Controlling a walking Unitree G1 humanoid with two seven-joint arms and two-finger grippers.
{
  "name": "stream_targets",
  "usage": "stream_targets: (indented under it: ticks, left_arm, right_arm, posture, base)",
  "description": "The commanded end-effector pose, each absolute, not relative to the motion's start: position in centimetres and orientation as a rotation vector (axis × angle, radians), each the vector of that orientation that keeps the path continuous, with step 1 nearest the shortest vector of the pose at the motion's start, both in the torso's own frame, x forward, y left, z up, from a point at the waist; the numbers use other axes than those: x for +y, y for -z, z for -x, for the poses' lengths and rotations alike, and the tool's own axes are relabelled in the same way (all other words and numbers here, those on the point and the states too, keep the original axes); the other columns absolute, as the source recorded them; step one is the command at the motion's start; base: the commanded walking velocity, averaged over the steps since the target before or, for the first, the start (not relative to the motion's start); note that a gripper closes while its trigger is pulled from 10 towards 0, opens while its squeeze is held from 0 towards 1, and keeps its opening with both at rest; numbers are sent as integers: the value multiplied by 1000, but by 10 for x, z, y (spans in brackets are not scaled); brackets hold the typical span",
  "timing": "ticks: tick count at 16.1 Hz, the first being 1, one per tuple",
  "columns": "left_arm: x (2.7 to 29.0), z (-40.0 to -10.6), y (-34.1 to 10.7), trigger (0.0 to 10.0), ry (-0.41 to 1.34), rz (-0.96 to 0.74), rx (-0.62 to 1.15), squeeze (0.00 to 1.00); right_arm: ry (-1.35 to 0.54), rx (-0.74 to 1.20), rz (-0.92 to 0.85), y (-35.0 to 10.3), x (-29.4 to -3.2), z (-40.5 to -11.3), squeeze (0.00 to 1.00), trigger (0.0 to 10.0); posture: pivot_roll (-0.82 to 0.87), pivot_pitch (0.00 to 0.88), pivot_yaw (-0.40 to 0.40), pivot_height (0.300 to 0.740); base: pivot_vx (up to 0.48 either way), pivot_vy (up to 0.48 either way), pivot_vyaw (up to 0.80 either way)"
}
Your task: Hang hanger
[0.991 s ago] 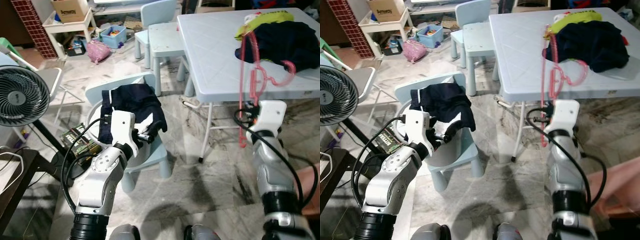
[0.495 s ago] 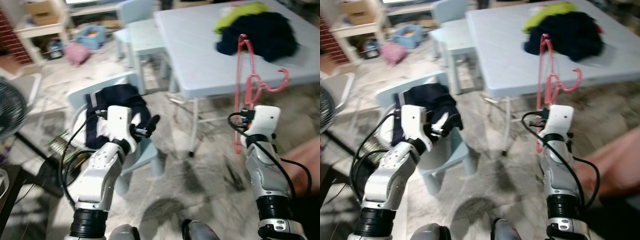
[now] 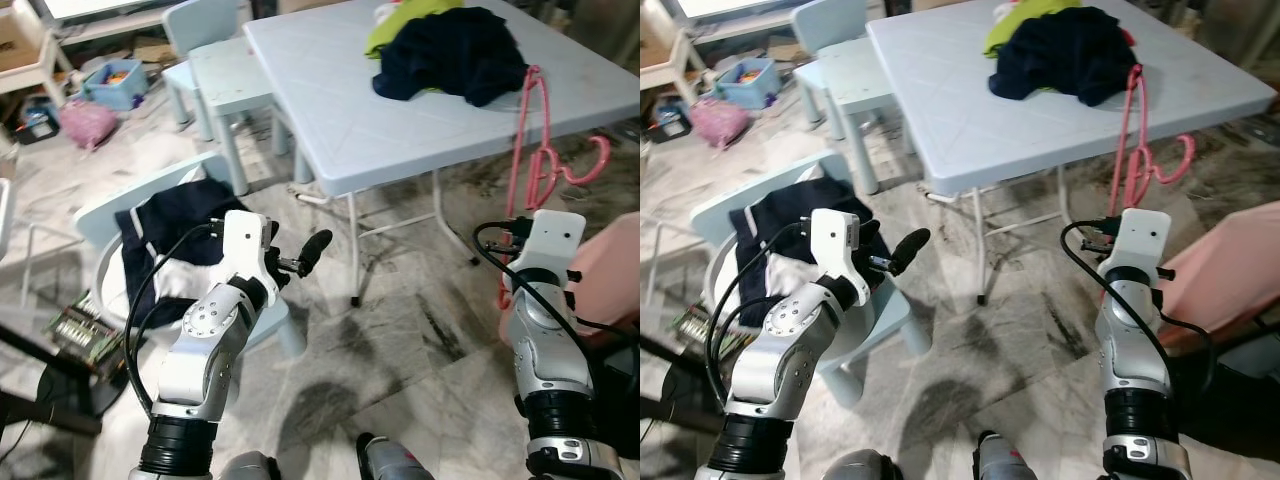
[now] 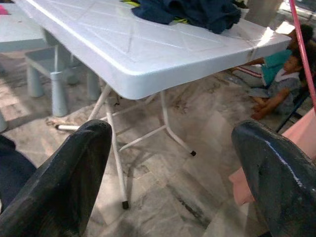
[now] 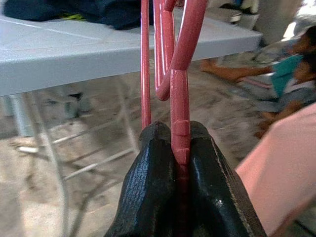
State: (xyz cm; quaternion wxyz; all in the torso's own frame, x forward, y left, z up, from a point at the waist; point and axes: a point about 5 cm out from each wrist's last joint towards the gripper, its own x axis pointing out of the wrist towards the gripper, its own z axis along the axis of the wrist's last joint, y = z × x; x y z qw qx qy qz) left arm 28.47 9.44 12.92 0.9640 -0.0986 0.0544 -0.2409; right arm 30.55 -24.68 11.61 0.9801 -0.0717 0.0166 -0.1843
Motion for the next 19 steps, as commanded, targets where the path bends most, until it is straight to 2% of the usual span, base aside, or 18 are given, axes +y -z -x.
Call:
stream_targets:
  ticks: [1, 5, 19]
  left_arm:
    - [95, -284, -133, 10000, 503, 197, 92, 0]
    - [95, -284, -133, 10000, 512, 195, 93, 0]
    - [95, -284, -133, 10000, 512, 195, 93, 0]
  right_arm:
    - [387, 11, 174, -120, -248, -305, 0, 10000]
    - [457, 24, 199, -117, -253, -301, 0, 10000]
    - [457, 24, 199, -117, -253, -301, 0, 10000]
  posture:
    - [-19, 28, 61, 740]
    - [-18, 24, 59, 740]
    - [-18, 24, 59, 740]
  base:
    - [281, 0, -781]
    - [298, 0, -775]
    - [300, 0, -775]
